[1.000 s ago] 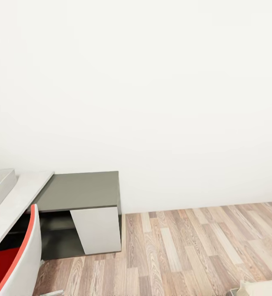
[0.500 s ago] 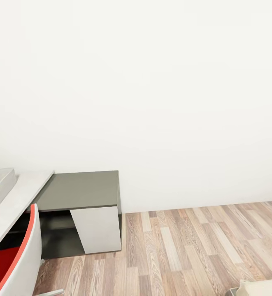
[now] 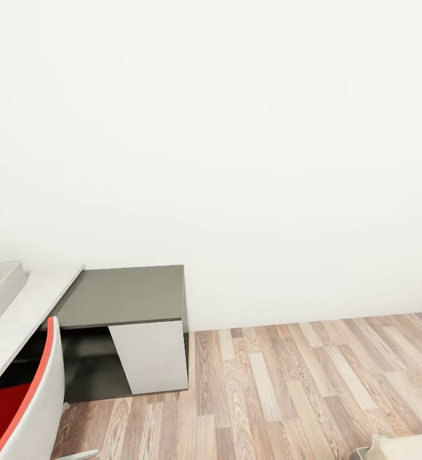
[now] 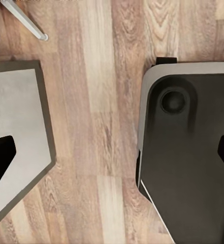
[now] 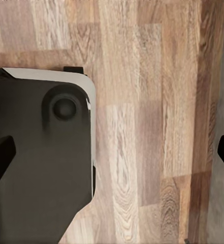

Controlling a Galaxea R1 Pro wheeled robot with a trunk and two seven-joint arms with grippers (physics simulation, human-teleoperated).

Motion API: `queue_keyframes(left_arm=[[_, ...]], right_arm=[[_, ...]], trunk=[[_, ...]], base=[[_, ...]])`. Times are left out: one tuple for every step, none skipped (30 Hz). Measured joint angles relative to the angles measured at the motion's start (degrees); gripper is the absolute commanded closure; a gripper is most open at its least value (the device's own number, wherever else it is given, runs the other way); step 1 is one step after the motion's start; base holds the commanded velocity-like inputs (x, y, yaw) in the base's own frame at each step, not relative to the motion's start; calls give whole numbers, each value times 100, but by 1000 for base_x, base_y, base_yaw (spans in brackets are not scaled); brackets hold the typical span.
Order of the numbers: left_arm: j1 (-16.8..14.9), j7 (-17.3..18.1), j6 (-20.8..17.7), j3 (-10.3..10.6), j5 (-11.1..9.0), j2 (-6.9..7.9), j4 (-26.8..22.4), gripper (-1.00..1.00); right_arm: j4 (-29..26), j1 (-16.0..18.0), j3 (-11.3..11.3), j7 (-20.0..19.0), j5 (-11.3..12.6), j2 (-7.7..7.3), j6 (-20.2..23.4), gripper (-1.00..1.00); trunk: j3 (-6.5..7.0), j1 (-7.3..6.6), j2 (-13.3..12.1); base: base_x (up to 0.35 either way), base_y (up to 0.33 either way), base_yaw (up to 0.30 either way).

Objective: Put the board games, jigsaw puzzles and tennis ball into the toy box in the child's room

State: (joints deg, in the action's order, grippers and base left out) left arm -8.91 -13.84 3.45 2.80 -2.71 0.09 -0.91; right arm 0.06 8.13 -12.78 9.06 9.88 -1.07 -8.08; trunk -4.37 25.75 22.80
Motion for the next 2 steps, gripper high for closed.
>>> queue_keyframes(left_arm=[[0,0,-1,1,-1,0,1,-100],[0,0,-2,2,-3,2,2,-100]], right_arm=[[0,0,0,0,0,-2,0,-100],[0,0,0,0,0,-3,0,-100]], trunk=[[0,0,0],[0,0,0]], base=[[0,0,0],[0,0,0]])
